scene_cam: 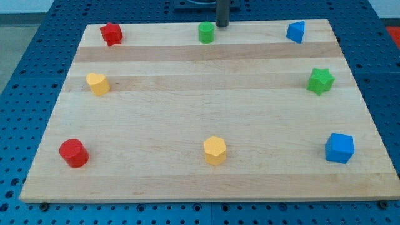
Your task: Slide green circle a bit down
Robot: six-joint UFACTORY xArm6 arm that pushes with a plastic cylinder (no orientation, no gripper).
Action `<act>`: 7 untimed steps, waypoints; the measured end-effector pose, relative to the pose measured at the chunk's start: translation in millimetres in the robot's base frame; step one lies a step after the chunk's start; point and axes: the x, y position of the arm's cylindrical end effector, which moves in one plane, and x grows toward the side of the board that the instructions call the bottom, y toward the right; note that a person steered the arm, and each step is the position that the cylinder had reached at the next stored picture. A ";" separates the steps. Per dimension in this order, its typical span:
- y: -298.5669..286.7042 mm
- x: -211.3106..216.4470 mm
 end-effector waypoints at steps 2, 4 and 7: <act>-35.3 1.7; -22.8 6.4; -41.1 16.6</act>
